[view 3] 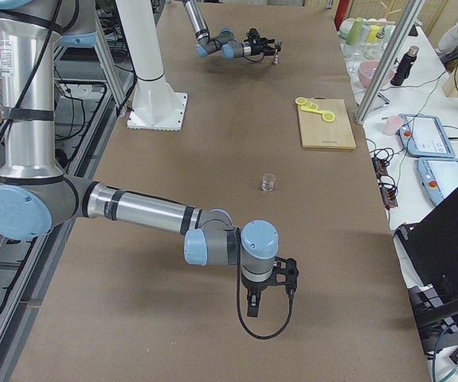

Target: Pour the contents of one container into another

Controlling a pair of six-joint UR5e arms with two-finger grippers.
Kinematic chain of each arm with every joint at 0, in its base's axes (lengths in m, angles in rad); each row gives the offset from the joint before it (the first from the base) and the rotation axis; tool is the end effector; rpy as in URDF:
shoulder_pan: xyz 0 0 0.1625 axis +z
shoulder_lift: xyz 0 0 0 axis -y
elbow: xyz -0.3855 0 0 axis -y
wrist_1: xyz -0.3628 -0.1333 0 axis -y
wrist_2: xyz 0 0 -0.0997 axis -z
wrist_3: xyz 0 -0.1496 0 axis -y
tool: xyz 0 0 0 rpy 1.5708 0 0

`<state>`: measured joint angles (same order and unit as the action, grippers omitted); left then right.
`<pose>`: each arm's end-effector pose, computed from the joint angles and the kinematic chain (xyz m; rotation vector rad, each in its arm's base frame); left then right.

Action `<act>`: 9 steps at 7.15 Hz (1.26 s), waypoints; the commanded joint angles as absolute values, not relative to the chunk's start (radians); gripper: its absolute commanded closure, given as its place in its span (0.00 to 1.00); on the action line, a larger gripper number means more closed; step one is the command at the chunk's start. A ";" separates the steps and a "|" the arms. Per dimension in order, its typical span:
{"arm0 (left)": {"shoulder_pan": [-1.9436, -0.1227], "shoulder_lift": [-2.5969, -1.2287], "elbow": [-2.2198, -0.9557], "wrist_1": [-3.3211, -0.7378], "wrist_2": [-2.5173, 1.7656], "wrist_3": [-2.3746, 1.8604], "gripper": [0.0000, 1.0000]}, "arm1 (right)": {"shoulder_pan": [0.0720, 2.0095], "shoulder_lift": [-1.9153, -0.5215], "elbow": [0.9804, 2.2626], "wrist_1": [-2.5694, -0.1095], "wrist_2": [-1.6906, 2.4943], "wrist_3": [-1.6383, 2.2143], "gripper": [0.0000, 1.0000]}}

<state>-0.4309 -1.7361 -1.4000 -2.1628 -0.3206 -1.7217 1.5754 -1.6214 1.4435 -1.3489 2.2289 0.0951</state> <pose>0.3714 -0.4737 0.5288 1.3110 0.3436 -0.8586 0.0438 -0.4422 0.7256 0.0126 -0.6594 0.0816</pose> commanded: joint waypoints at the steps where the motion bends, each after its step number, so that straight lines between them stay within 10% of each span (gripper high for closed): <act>1: -0.422 -1.726 -1.425 -2.125 -0.319 -1.721 0.00 | 1.575 -1.621 1.443 -1.348 2.229 0.095 0.00; 9: -0.414 -1.666 -1.560 -2.086 -0.307 -1.717 0.00 | 1.575 -1.621 1.445 -1.348 2.244 0.095 0.00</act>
<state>-0.4170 -1.6944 -1.5184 -2.0917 -0.3104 -1.7166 1.5754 -1.6214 1.4450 -1.3484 2.2432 0.0951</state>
